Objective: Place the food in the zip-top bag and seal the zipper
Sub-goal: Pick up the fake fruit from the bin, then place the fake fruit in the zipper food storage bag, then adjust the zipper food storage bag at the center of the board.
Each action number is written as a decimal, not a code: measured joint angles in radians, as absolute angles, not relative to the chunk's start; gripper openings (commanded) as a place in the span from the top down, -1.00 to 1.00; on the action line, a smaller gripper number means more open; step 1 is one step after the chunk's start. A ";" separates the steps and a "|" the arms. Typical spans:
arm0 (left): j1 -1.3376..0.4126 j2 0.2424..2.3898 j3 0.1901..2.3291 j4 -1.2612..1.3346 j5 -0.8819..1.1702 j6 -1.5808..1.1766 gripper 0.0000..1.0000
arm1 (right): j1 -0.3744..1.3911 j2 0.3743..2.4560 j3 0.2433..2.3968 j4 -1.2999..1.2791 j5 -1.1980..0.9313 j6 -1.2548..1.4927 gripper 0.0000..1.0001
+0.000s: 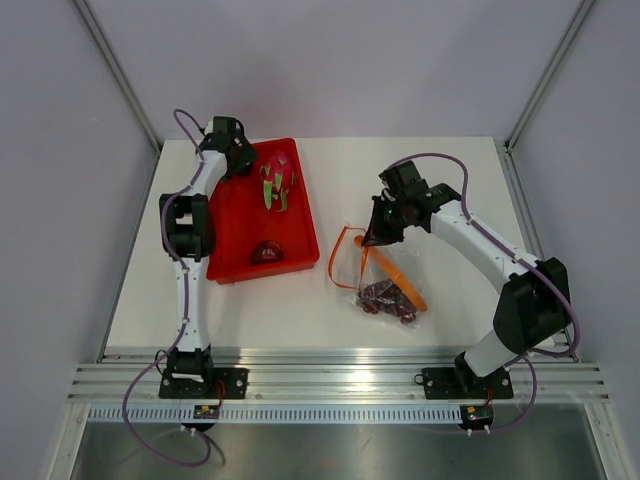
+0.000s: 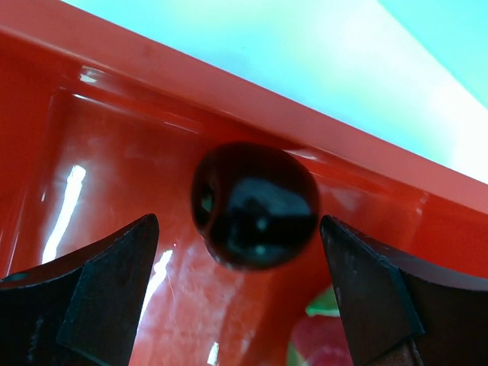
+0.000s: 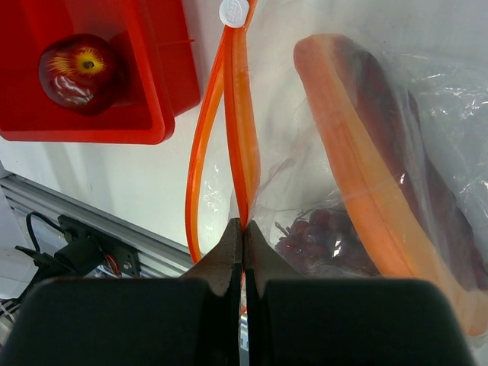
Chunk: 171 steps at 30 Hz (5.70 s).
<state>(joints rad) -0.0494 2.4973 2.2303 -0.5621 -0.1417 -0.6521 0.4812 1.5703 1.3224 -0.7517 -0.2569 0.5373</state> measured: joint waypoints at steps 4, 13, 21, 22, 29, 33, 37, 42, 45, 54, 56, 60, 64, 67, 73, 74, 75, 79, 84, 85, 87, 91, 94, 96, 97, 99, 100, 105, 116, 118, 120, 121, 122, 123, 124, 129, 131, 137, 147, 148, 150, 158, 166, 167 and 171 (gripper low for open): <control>-0.044 2.532 2.248 -0.545 -0.134 -0.653 -0.66 | 0.481 1.588 1.331 -0.752 -0.257 0.537 0.99; -0.043 2.542 2.238 -0.501 -0.116 -0.652 -0.12 | 0.481 1.589 1.337 -0.752 -0.257 0.538 0.99; -0.055 2.318 1.964 -0.482 -0.118 -0.600 -0.11 | 0.495 1.588 1.337 -0.751 -0.253 0.538 0.99; -0.060 2.275 1.924 -0.482 -0.122 -0.591 -0.11 | 0.498 1.587 1.337 -0.751 -0.253 0.538 1.00; -0.186 1.782 1.624 -0.473 -0.072 -0.522 0.01 | 0.499 1.540 1.319 -0.745 -0.244 0.538 1.00; -0.274 1.567 1.524 -0.482 0.085 -0.491 0.05 | 0.499 1.493 1.302 -0.741 -0.237 0.538 0.99; -0.364 1.459 1.425 -0.485 0.241 -0.479 0.08 | 0.499 1.431 1.264 -0.727 -0.235 0.537 0.99; -0.486 1.431 1.282 -0.464 0.439 -0.517 0.07 | 0.499 1.367 1.217 -0.721 -0.235 0.535 0.99; -0.547 1.432 1.195 -0.419 0.519 -0.552 0.07 | 0.499 1.332 1.195 -0.722 -0.235 0.535 0.99; -0.704 1.489 1.168 -0.373 0.544 -0.604 0.04 | 0.499 1.242 1.184 -0.731 -0.234 0.536 0.98; -0.723 1.527 1.177 -0.370 0.537 -0.612 0.04 | 0.499 1.231 1.183 -0.730 -0.234 0.537 0.98; -0.736 1.580 1.178 -0.365 0.518 -0.630 -0.36 | 0.499 1.211 1.174 -0.730 -0.234 0.540 0.97; -0.749 1.600 1.185 -0.369 0.512 -0.638 -0.93 | 0.500 1.190 1.166 -0.732 -0.234 0.544 0.97; -0.768 1.604 1.212 -0.376 0.512 -0.637 -0.98 | 0.499 1.185 1.166 -0.733 -0.234 0.546 0.97; -0.792 1.594 1.277 -0.403 0.512 -0.620 -0.67 | 0.499 1.185 1.166 -0.735 -0.234 0.546 0.97; -0.793 1.585 1.277 -0.411 0.511 -0.617 -0.52 | 0.500 1.185 1.166 -0.735 -0.235 0.546 0.97; -0.793 1.573 1.277 -0.422 0.511 -0.612 -0.37 | 0.500 1.185 1.166 -0.735 -0.235 0.546 0.97; -0.793 1.497 1.276 -0.457 0.489 -0.596 0.40 | 0.500 1.184 1.162 -0.734 -0.235 0.546 0.97; -0.793 1.375 1.238 -0.484 0.406 -0.577 0.14 | 0.500 1.175 1.160 -0.738 -0.235 0.546 0.97; -0.792 1.361 1.224 -0.486 0.382 -0.576 -0.16 | 0.499 1.172 1.160 -0.739 -0.236 0.546 0.97; -0.789 1.337 1.179 -0.487 0.325 -0.603 -0.59 | 0.499 1.167 1.159 -0.745 -0.236 0.546 0.97; -0.779 1.324 1.052 -0.463 0.250 -0.683 -0.74 | 0.500 1.145 1.150 -0.752 -0.237 0.546 0.96; -0.779 1.339 1.013 -0.466 0.207 -0.713 -0.47 | 0.500 1.116 1.129 -0.754 -0.238 0.546 0.96; -0.780 1.359 1.012 -0.454 0.184 -0.721 -0.35 | 0.500 1.097 1.116 -0.756 -0.238 0.545 0.96; -0.780 1.368 1.012 -0.446 0.178 -0.718 -0.28 | 0.500 1.089 1.111 -0.760 -0.238 0.545 0.96; -0.781 1.392 1.012 -0.437 0.172 -0.720 -0.22 | 0.500 1.077 1.106 -0.767 -0.239 0.545 0.95; -0.785 1.405 1.012 -0.431 0.171 -0.723 -0.21 | 0.500 1.070 1.104 -0.772 -0.239 0.545 0.95; -0.832 1.473 1.021 -0.395 0.176 -0.733 0.04 | 0.500 1.052 1.086 -0.778 -0.264 0.544 0.96; -0.850 1.559 1.140 -0.381 0.247 -0.733 1.00 | 0.500 1.074 1.105 -0.835 -0.271 0.503 0.97; -0.851 1.569 1.216 -0.385 0.261 -0.730 1.00 | 0.500 1.116 1.161 -0.870 -0.243 0.476 0.97; -0.849 1.595 1.315 -0.405 0.272 -0.726 1.00 | 0.500 1.166 1.249 -0.919 -0.194 0.441 0.98; -0.847 1.615 1.381 -0.418 0.279 -0.723 1.00 | 0.501 1.188 1.300 -0.936 -0.172 0.424 0.98; -0.845 1.633 1.433 -0.424 0.282 -0.720 1.00 | 0.501 1.207 1.352 -0.953 -0.147 0.407 0.98; -0.842 1.656 1.499 -0.429 0.286 -0.712 1.00 | 0.501 1.220 1.394 -0.974 -0.133 0.395 0.98; -0.839 1.686 1.579 -0.432 0.294 -0.703 1.00 | 0.501 1.229 1.437 -0.985 -0.118 0.382 0.98; -0.817 1.809 1.852 -0.482 0.372 -0.653 1.00 | 0.501 1.204 1.483 -0.972 -0.119 0.371 1.00; -0.807 1.862 1.928 -0.501 0.426 -0.623 1.00 | 0.501 1.184 1.440 -0.946 -0.134 0.389 1.00; -0.749 1.986 1.976 -0.582 0.595 -0.544 -0.24 | 0.501 1.102 1.210 -0.795 -0.182 0.528 1.00; -0.591 2.026 2.051 -0.786 0.614 -0.416 -0.23 | 0.502 1.064 0.963 -0.525 -0.199 0.848 1.00; -0.575 1.997 2.042 -0.798 0.596 -0.398 -0.20 | 0.502 1.063 0.963 -0.513 -0.195 0.865 1.00; -0.547 1.894 1.971 -0.801 0.559 -0.357 -0.08 | 0.502 1.053 0.963 -0.495 -0.190 0.888 1.00; -0.735 1.468 1.596 -0.779 0.432 -0.209 -0.82 | 0.502 0.994 0.963 -0.484 -0.149 0.940 1.00; -0.833 1.435 1.369 -0.665 0.319 -0.252 -0.62 | 0.502 0.990 0.963 -0.492 -0.117 0.962 1.00; -0.841 1.435 1.357 -0.643 0.305 -0.270 -0.58 | 0.502 0.990 0.963 -0.493 -0.117 0.963 1.00; -0.872 1.403 1.284 -0.541 0.228 -0.361 -0.48 | 0.502 0.991 0.963 -0.493 -0.124 0.965 1.00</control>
